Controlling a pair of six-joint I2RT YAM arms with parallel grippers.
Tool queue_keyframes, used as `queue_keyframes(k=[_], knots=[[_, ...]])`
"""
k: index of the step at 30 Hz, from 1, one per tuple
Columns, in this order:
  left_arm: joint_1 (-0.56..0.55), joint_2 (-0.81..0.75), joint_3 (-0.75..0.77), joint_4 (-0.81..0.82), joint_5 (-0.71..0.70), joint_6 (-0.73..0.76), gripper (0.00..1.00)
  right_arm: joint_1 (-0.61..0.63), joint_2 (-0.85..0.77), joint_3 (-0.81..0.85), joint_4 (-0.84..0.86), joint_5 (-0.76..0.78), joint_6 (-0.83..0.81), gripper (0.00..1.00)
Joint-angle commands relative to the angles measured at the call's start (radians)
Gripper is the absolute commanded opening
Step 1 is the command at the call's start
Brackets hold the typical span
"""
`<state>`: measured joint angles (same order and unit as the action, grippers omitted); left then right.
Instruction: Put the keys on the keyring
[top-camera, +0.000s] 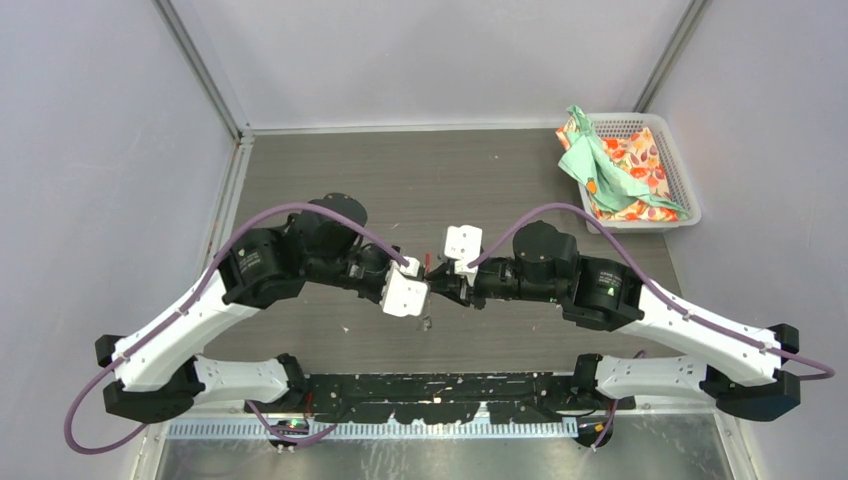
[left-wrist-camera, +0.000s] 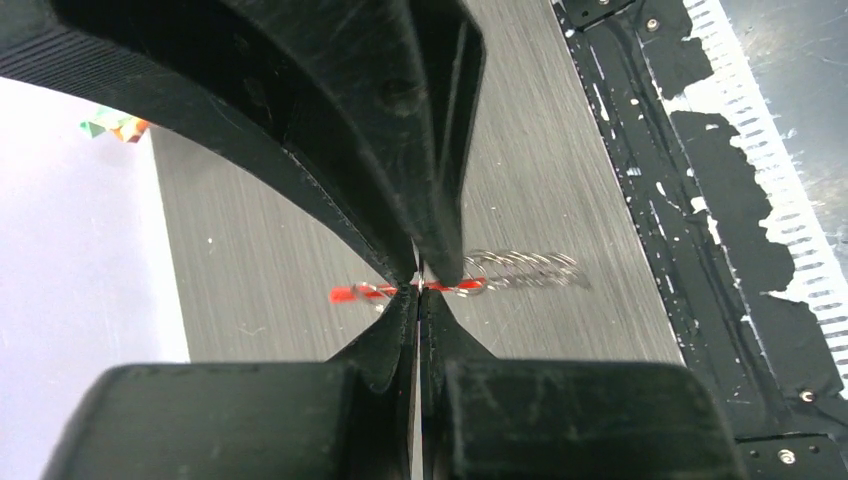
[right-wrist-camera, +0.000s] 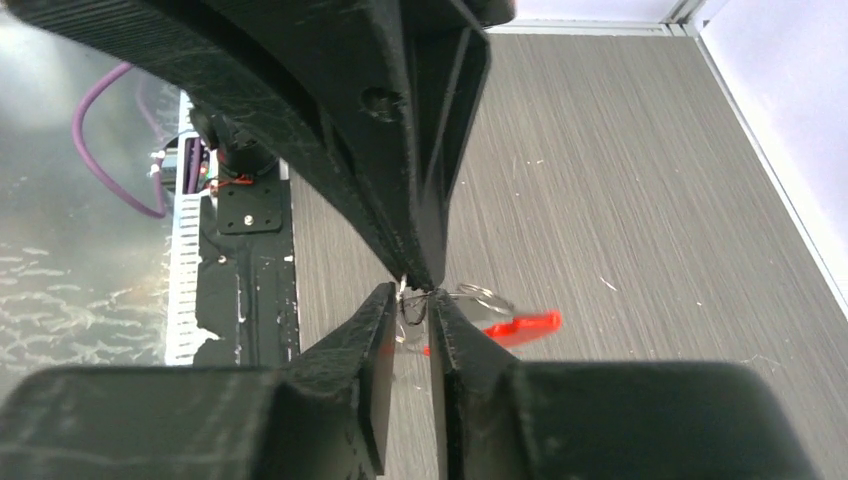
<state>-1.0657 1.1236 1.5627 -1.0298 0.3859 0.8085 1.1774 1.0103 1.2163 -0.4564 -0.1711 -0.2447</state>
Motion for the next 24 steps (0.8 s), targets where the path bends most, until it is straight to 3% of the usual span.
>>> queue_keyframes(k=[1,5,13,14,16,18,21,24], knots=[[-0.001,-0.025,-0.010,0.086,0.019,-0.049,0.00,0.008,-0.013,-0.002,0.089,0.046,0.001,0.18],[-0.002,-0.030,-0.019,0.100,0.011,-0.066,0.00,0.010,-0.023,-0.004,0.073,0.065,-0.001,0.02],[-0.002,-0.050,-0.051,0.134,0.009,-0.103,0.00,0.011,-0.052,-0.016,0.086,0.066,-0.010,0.01],[-0.002,-0.055,-0.060,0.145,0.006,-0.126,0.04,0.011,-0.061,-0.023,0.102,0.064,-0.010,0.01],[-0.001,-0.068,-0.078,0.174,-0.007,-0.177,0.27,0.010,-0.078,-0.040,0.135,0.058,-0.004,0.01],[0.000,-0.088,-0.100,0.199,-0.007,-0.206,0.36,0.010,-0.096,-0.054,0.163,0.052,0.008,0.01],[0.006,-0.123,-0.142,0.220,0.009,-0.223,0.37,0.010,-0.110,-0.064,0.184,0.040,0.018,0.01],[0.011,-0.144,-0.160,0.238,0.015,-0.232,0.31,0.011,-0.113,-0.064,0.195,0.010,0.030,0.01]])
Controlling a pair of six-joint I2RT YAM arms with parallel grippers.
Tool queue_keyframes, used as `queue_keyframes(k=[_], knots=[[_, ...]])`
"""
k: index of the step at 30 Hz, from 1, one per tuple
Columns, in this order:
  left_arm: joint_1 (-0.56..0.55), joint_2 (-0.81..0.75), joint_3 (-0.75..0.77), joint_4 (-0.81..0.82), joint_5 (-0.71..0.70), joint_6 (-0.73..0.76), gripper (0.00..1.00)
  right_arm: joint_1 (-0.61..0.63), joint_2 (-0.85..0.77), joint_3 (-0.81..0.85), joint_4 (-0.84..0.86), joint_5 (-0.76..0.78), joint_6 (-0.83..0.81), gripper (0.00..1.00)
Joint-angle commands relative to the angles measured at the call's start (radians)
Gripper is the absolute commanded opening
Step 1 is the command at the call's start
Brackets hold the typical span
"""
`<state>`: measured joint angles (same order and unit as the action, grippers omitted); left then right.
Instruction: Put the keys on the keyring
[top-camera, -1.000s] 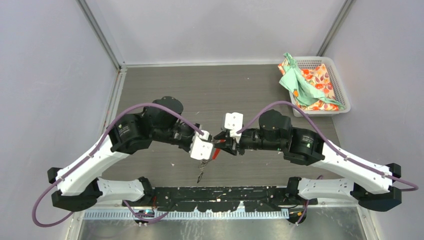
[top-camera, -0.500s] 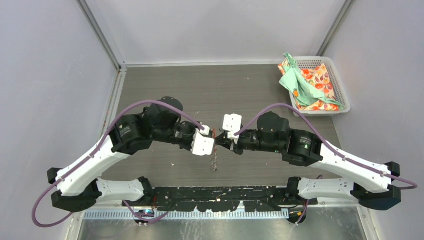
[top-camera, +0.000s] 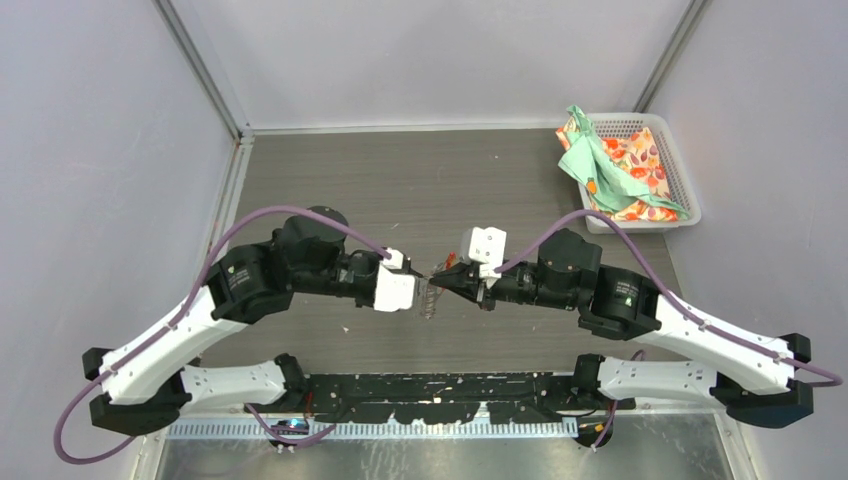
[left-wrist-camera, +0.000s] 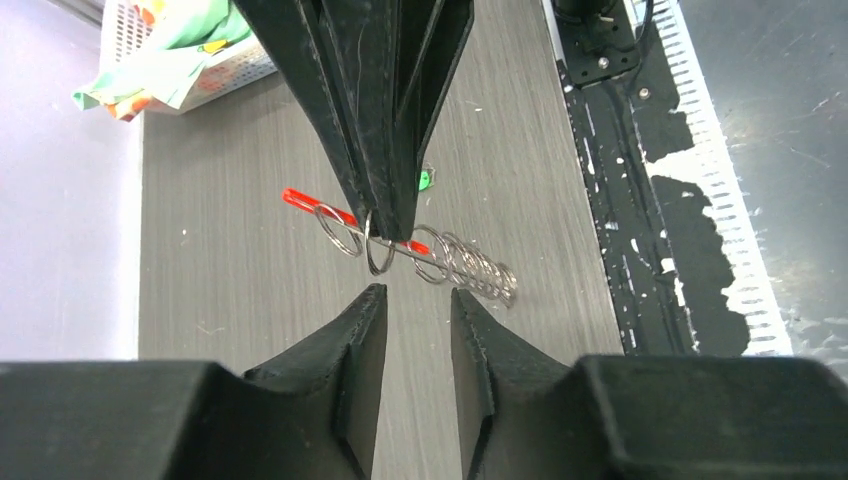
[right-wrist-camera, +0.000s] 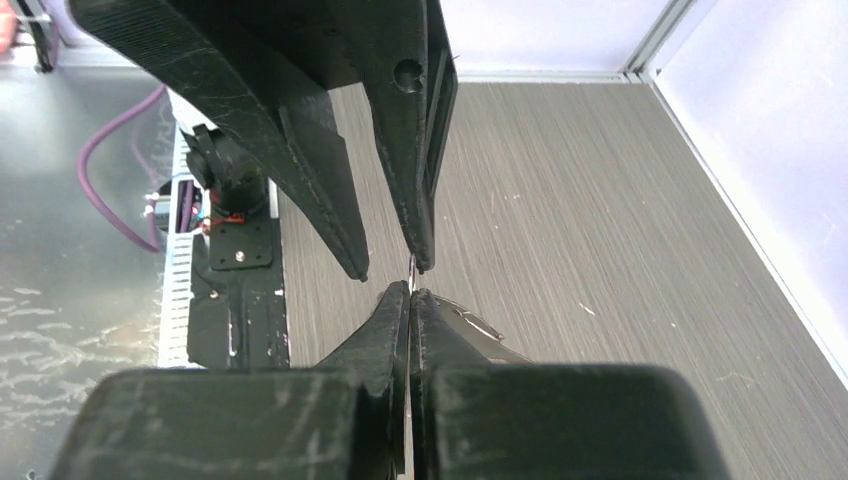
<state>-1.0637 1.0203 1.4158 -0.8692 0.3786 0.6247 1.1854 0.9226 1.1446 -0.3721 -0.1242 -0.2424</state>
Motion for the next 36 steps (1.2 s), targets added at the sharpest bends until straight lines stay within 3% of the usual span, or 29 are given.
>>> queue_keyframes(k=[1,8,14,23,27,33,36], knots=[[0.015,-0.042,-0.013,0.082,0.032,-0.050,0.27,0.002,-0.025,0.007,0.110,-0.055,0.032,0.01],[0.032,-0.056,-0.021,0.130,0.081,-0.082,0.24,0.003,-0.020,0.010,0.117,-0.106,0.056,0.01],[0.036,-0.062,-0.018,0.092,0.208,-0.111,0.21,0.003,-0.016,0.003,0.145,-0.104,0.069,0.01],[0.052,-0.073,-0.032,0.140,0.153,-0.122,0.01,0.003,0.003,-0.013,0.196,-0.131,0.094,0.01],[0.063,-0.094,-0.059,0.159,0.135,-0.136,0.00,0.002,-0.008,-0.027,0.209,-0.116,0.109,0.01],[0.065,-0.086,-0.060,0.135,0.039,-0.132,0.00,0.003,-0.034,0.011,0.057,-0.077,0.092,0.32],[0.065,-0.062,-0.036,0.066,0.054,-0.095,0.00,0.003,0.004,0.124,-0.126,-0.093,0.042,0.36]])
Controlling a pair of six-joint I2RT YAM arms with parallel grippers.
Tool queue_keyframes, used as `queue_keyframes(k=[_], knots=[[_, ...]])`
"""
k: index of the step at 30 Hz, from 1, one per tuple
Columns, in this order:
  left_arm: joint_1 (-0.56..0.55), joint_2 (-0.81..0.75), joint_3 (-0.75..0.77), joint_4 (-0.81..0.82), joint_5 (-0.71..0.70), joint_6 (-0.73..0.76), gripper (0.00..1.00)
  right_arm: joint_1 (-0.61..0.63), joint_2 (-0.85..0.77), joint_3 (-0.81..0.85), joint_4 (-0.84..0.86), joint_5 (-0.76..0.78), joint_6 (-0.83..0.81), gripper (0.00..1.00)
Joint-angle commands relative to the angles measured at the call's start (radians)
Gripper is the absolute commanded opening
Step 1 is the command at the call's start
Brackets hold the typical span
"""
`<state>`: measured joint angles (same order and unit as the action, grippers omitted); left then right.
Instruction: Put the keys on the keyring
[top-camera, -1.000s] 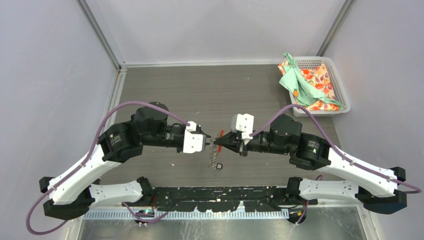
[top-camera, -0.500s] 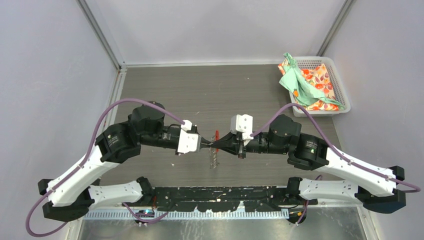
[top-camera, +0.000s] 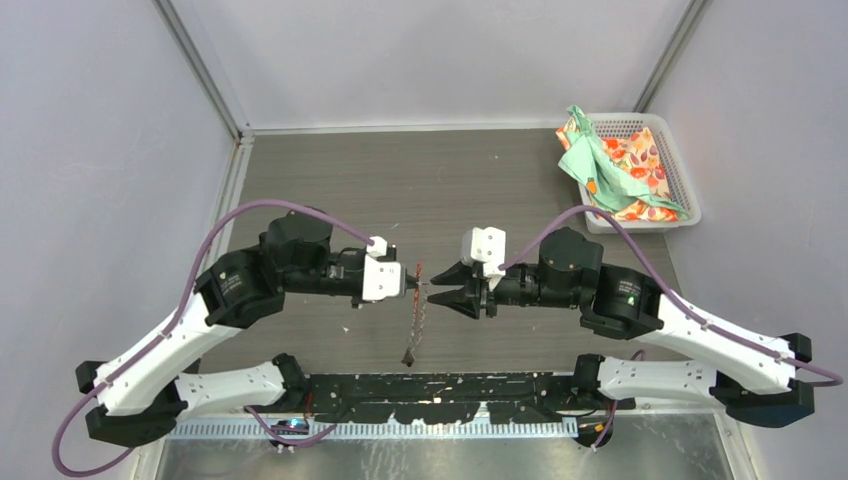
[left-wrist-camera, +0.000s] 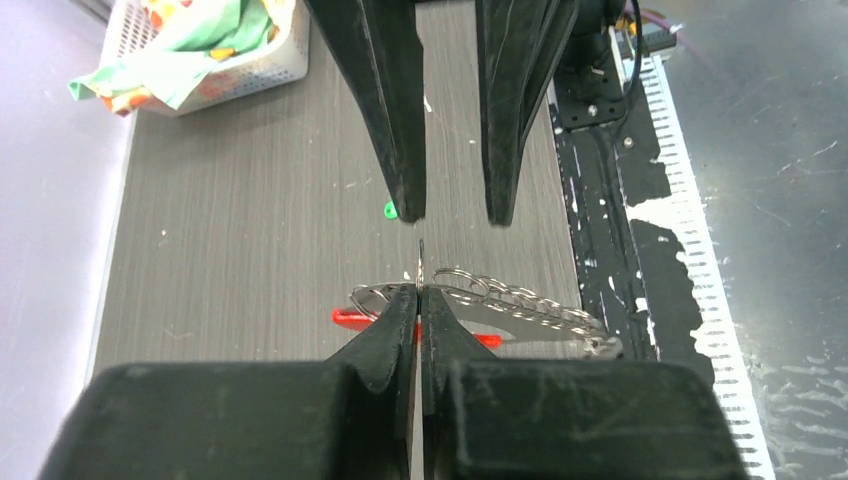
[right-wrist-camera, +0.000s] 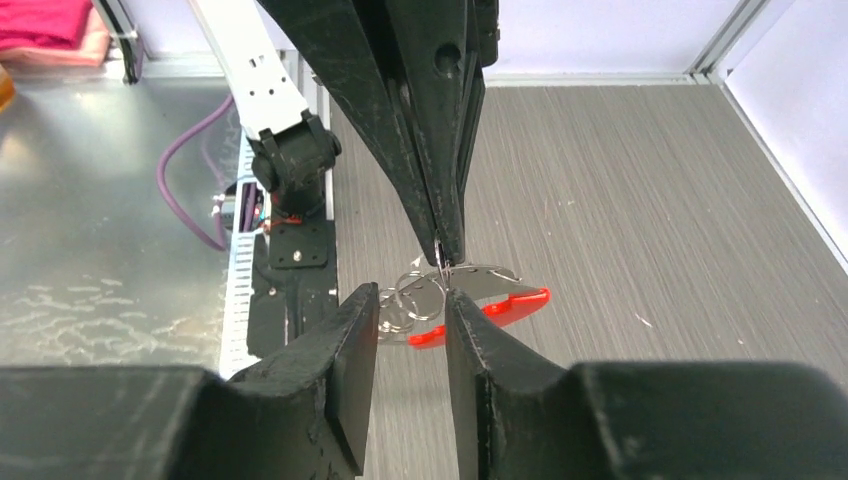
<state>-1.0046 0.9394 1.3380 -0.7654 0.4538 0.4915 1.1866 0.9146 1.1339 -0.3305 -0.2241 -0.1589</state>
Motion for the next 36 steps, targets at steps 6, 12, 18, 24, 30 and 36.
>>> queue_keyframes(k=[6,12,18,24,30,36], knots=[[0.005,0.033,0.064,-0.107,0.102,0.163,0.00,0.001,0.119,0.329,-0.437,-0.069,-0.128,0.38],[0.006,0.070,0.112,-0.120,0.104,0.181,0.00,0.000,0.184,0.373,-0.485,-0.108,-0.159,0.34],[0.004,0.081,0.122,-0.131,0.108,0.188,0.00,0.001,0.193,0.349,-0.403,-0.086,-0.157,0.30],[0.004,0.086,0.125,-0.142,0.108,0.197,0.00,0.000,0.212,0.348,-0.364,-0.056,-0.152,0.24],[0.005,0.087,0.130,-0.125,0.097,0.165,0.00,0.000,0.239,0.356,-0.386,-0.025,-0.156,0.15],[0.005,0.081,0.130,-0.119,0.099,0.155,0.00,0.001,0.254,0.366,-0.400,0.027,-0.158,0.05]])
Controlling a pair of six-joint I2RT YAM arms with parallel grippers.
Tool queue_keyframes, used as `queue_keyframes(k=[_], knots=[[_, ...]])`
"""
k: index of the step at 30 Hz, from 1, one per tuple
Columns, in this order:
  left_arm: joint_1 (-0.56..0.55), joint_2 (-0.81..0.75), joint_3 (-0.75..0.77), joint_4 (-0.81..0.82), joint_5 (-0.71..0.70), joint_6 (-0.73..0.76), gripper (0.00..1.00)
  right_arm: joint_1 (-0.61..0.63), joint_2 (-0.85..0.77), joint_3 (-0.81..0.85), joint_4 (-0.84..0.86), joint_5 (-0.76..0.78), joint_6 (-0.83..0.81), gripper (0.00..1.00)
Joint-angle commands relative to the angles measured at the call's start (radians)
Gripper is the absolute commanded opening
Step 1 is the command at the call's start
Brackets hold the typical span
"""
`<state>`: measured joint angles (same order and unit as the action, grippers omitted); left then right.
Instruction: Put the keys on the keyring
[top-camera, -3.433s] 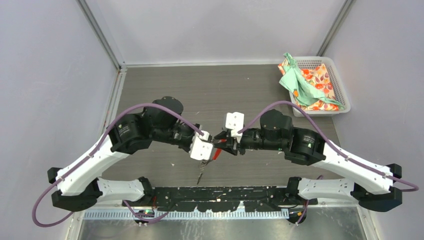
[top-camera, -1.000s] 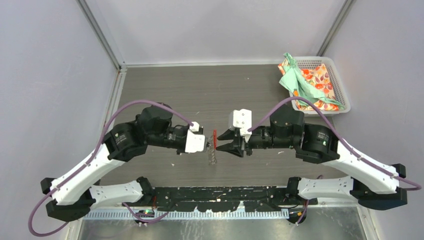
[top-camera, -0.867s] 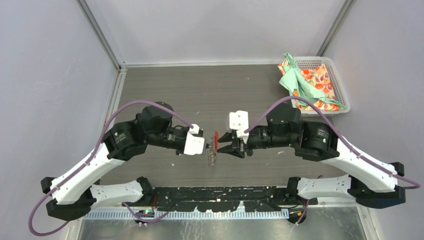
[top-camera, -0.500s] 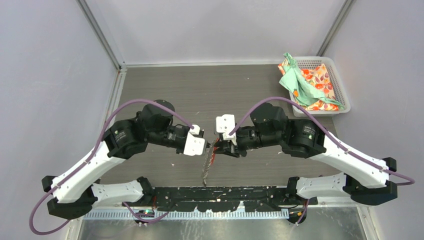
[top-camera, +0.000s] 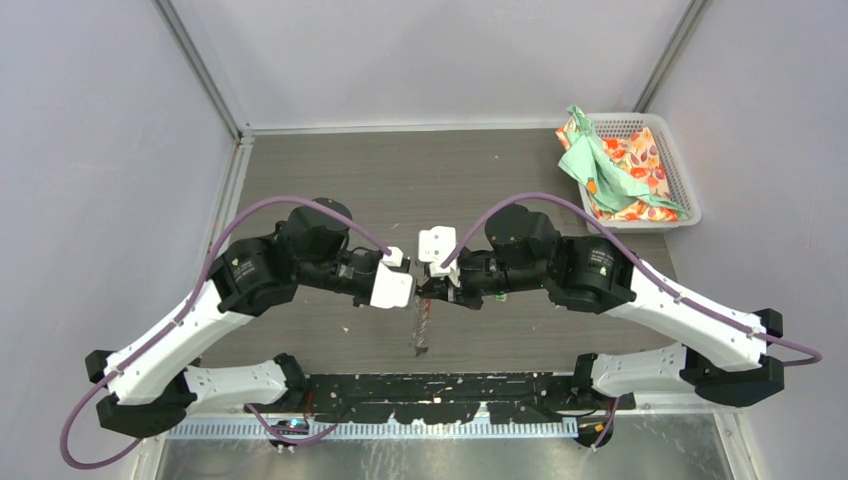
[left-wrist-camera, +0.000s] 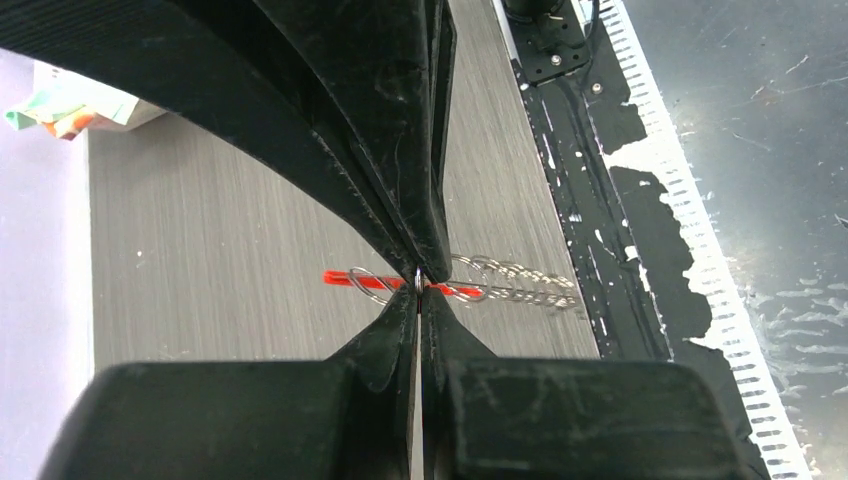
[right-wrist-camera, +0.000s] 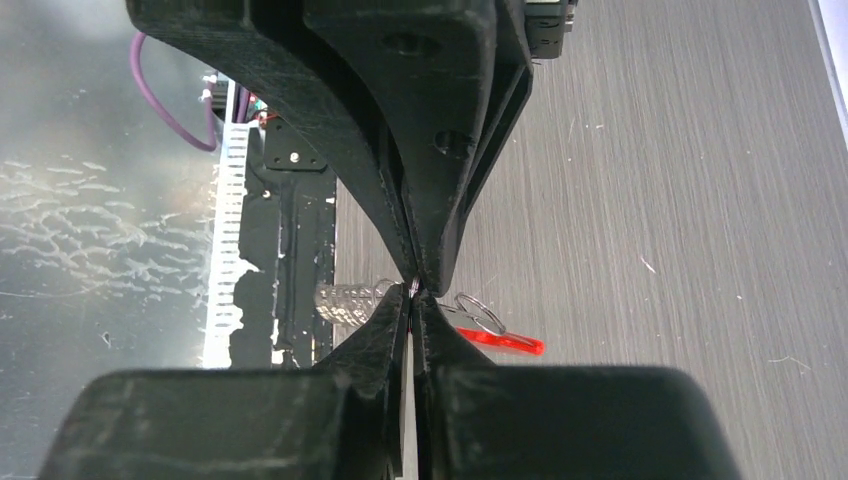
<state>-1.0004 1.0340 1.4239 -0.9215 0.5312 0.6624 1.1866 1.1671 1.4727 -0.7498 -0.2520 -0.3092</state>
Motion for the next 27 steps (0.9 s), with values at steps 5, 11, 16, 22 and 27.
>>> queue_keyframes(k=[5,11,16,22,27], knots=[[0.001,-0.036,0.015,0.080,0.014,-0.082,0.07,0.000,-0.042,-0.012,0.097,0.072,-0.001,0.01],[0.002,-0.106,-0.083,0.169,-0.007,-0.235,0.28,0.000,-0.226,-0.238,0.435,0.055,0.091,0.01],[0.005,-0.128,-0.125,0.220,-0.005,-0.259,0.27,0.000,-0.308,-0.398,0.723,0.044,0.198,0.01],[0.005,-0.107,-0.106,0.265,-0.009,-0.288,0.25,0.000,-0.294,-0.449,0.849,0.021,0.237,0.01],[0.005,-0.111,-0.088,0.255,0.018,-0.301,0.17,0.000,-0.296,-0.440,0.799,0.004,0.231,0.01]])
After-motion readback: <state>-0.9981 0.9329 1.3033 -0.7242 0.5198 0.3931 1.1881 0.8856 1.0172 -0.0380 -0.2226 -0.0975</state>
